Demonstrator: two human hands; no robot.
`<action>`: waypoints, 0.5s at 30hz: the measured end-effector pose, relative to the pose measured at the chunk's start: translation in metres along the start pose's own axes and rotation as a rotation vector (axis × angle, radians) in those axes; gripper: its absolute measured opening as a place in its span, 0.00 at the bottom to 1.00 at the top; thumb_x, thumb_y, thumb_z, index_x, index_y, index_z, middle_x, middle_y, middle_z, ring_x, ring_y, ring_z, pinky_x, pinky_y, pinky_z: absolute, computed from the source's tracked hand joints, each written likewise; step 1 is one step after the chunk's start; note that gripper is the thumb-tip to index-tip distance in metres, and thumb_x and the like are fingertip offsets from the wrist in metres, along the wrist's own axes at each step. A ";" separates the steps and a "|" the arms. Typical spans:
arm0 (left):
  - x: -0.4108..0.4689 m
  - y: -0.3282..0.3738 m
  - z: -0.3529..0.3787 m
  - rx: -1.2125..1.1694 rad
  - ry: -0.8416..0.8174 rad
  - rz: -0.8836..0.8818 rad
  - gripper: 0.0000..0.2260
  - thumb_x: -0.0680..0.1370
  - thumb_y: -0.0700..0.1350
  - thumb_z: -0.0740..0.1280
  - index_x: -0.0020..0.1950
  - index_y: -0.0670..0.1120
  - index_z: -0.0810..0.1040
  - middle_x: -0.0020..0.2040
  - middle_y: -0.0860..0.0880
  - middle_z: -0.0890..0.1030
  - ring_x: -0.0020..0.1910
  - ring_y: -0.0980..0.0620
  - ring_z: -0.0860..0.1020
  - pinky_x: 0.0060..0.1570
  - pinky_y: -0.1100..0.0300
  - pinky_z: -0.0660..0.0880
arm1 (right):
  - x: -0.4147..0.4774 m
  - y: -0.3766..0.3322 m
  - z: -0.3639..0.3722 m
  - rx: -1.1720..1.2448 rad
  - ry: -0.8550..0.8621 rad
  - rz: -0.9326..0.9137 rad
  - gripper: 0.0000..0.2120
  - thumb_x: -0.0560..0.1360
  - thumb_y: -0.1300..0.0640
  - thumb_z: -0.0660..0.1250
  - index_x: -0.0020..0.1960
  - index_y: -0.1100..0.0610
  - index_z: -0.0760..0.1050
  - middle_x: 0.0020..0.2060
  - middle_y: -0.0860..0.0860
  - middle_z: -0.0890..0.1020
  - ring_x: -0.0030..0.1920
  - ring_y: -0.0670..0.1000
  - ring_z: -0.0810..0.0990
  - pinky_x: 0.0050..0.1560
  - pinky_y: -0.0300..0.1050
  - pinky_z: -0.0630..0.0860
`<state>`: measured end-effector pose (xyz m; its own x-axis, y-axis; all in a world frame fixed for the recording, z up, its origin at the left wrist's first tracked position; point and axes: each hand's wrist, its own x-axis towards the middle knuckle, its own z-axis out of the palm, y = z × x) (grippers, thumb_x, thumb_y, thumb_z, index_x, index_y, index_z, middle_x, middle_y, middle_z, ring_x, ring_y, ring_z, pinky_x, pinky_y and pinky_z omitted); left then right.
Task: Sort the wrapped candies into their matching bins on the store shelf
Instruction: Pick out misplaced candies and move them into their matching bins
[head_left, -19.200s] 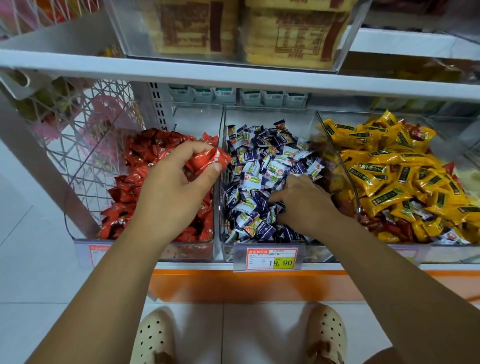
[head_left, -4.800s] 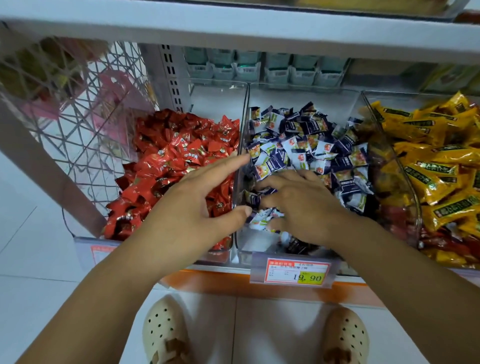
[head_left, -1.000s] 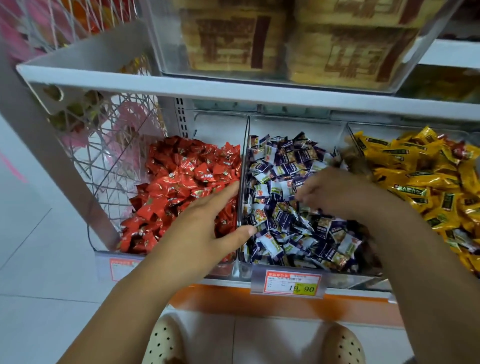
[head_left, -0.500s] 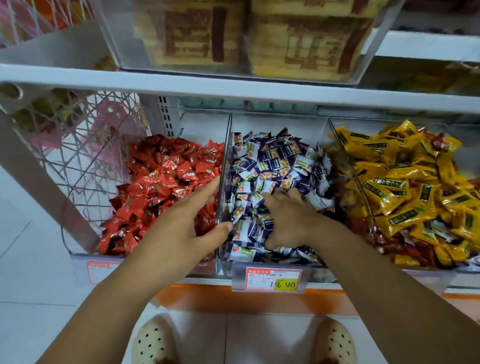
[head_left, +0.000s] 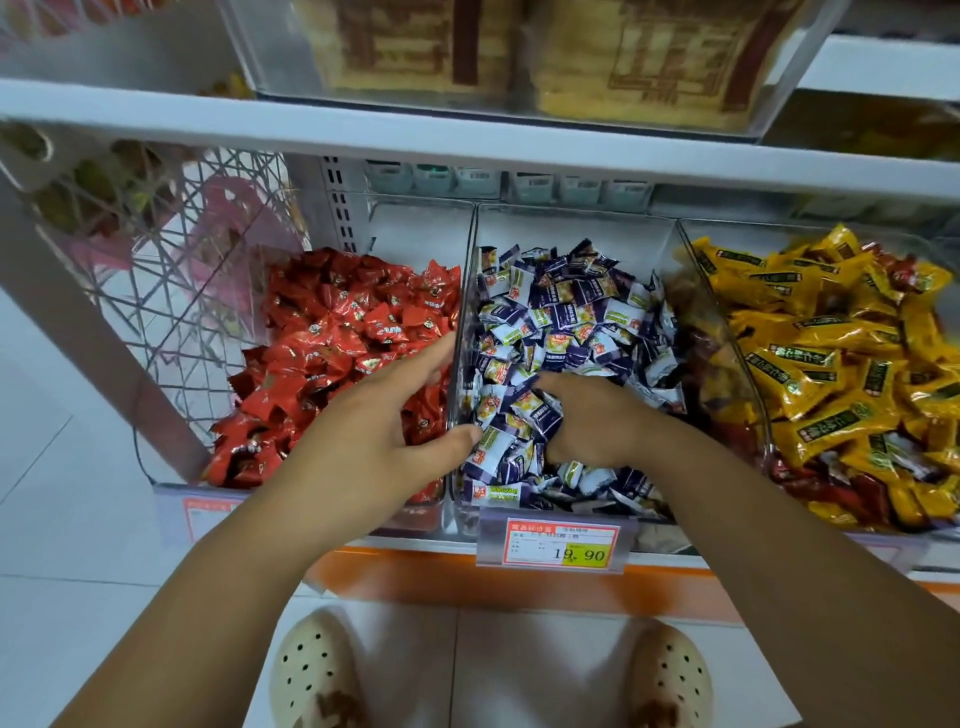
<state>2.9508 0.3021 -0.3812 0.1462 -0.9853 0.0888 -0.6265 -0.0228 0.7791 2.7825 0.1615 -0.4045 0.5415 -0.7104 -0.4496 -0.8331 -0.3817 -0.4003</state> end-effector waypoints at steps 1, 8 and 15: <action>0.000 0.000 0.000 0.004 -0.003 0.002 0.30 0.73 0.52 0.71 0.62 0.76 0.56 0.54 0.79 0.64 0.48 0.88 0.60 0.45 0.87 0.58 | 0.000 0.001 -0.001 0.076 0.020 0.002 0.32 0.73 0.62 0.70 0.72 0.48 0.62 0.61 0.57 0.74 0.29 0.47 0.71 0.25 0.37 0.66; -0.001 -0.002 0.000 -0.033 -0.010 0.002 0.30 0.73 0.52 0.71 0.66 0.74 0.58 0.54 0.79 0.64 0.49 0.88 0.60 0.45 0.87 0.58 | -0.013 0.003 -0.015 0.702 0.244 -0.059 0.14 0.70 0.66 0.72 0.48 0.52 0.73 0.42 0.47 0.75 0.33 0.52 0.70 0.35 0.45 0.69; 0.000 -0.005 0.001 -0.036 -0.006 0.001 0.31 0.73 0.53 0.71 0.65 0.75 0.57 0.57 0.78 0.64 0.50 0.88 0.60 0.47 0.86 0.59 | -0.025 0.004 -0.027 1.111 0.318 -0.112 0.14 0.69 0.64 0.74 0.47 0.49 0.74 0.49 0.52 0.85 0.52 0.52 0.82 0.51 0.54 0.74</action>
<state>2.9529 0.3018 -0.3856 0.1412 -0.9863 0.0857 -0.5986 -0.0161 0.8009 2.7625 0.1614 -0.3731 0.4221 -0.8819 -0.2098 -0.1391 0.1657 -0.9763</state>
